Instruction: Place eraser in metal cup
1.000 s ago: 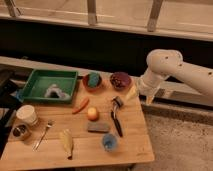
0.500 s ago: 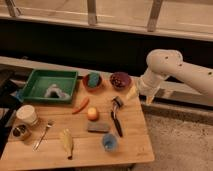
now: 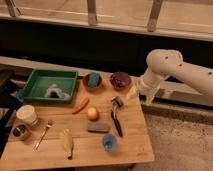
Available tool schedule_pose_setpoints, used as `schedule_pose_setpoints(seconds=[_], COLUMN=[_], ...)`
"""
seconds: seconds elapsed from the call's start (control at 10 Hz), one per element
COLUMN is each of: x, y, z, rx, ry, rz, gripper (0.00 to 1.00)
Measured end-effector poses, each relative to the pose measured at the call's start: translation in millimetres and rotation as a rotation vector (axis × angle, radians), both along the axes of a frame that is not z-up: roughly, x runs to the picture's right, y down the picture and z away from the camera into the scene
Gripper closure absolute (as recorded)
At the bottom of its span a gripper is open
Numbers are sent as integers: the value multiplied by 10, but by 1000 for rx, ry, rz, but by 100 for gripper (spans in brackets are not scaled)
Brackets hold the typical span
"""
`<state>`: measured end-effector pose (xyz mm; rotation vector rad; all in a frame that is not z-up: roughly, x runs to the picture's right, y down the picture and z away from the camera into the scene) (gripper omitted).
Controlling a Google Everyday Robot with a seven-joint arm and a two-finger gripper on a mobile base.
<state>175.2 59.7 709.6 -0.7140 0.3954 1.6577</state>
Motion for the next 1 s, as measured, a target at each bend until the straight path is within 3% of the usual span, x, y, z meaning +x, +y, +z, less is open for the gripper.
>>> schedule_pose_setpoints(seconds=[0.5, 0.8, 1.0], x=[3, -308, -739], y=[8, 75, 164], z=[11, 74, 117], rx=[-2, -15, -22], ry=[3, -39, -115], rz=[-17, -132, -241], gripper=[32, 32, 32])
